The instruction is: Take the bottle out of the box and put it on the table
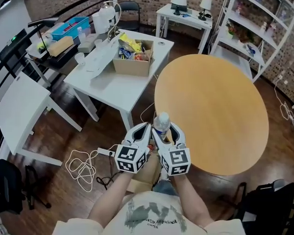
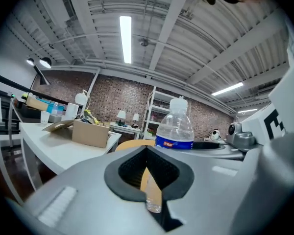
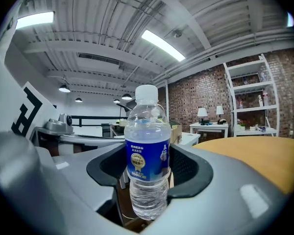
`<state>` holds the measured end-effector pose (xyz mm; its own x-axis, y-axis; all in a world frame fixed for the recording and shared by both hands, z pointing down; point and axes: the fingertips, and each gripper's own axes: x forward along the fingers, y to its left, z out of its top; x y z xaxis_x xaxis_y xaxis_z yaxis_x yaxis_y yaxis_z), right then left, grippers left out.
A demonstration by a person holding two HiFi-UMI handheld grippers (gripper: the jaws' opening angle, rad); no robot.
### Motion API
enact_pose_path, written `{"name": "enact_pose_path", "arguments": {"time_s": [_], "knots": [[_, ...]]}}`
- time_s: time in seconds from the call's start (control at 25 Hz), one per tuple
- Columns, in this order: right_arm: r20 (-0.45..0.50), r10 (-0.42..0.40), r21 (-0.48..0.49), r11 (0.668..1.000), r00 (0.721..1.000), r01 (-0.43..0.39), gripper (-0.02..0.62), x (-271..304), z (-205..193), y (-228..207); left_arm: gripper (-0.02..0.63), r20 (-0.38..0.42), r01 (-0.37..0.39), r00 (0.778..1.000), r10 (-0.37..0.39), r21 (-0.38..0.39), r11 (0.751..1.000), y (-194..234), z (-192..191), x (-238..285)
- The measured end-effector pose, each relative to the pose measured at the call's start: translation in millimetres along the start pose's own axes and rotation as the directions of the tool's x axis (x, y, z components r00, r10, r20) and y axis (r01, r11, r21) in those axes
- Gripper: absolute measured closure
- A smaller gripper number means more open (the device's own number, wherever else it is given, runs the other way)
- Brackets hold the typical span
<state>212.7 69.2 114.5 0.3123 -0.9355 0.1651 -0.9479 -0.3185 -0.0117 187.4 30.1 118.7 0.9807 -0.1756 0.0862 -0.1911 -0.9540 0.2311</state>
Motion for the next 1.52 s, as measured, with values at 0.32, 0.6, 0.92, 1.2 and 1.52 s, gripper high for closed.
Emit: {"name": "enact_pose_path", "arguments": {"time_s": [0.32, 0.6, 0.92, 1.2, 1.52], "knots": [[0.015, -0.106, 0.017, 0.994, 0.994, 0.106, 0.334, 5.5, -9.5, -72.3, 0.624, -0.063, 0.090, 0.994, -0.089, 0.014, 0.996, -29.3, -8.4, 48.4], [-0.008, -0.182, 0.035, 0.983, 0.983, 0.182, 0.333, 5.2, -33.0, -122.1, 0.624, -0.135, 0.151, 0.980, -0.148, 0.011, 0.988, -52.6, -35.0, 84.7], [-0.027, -0.218, 0.063, 0.974, 0.976, 0.219, 0.330, 0.4, -61.8, -152.2, 0.624, -0.186, 0.208, 0.961, -0.203, 0.005, 0.978, -74.8, -53.6, 107.4], [0.002, -0.227, 0.046, 0.973, 0.974, 0.227, 0.316, -8.0, -64.8, -150.7, 0.624, -0.197, 0.213, 0.957, -0.212, -0.014, 0.977, -81.5, -59.8, 107.3], [-0.007, -0.239, 0.036, 0.970, 0.971, 0.239, 0.304, -9.7, -66.4, -150.7, 0.624, -0.200, 0.209, 0.958, -0.208, -0.017, 0.978, -82.6, -62.6, 97.3]]}}
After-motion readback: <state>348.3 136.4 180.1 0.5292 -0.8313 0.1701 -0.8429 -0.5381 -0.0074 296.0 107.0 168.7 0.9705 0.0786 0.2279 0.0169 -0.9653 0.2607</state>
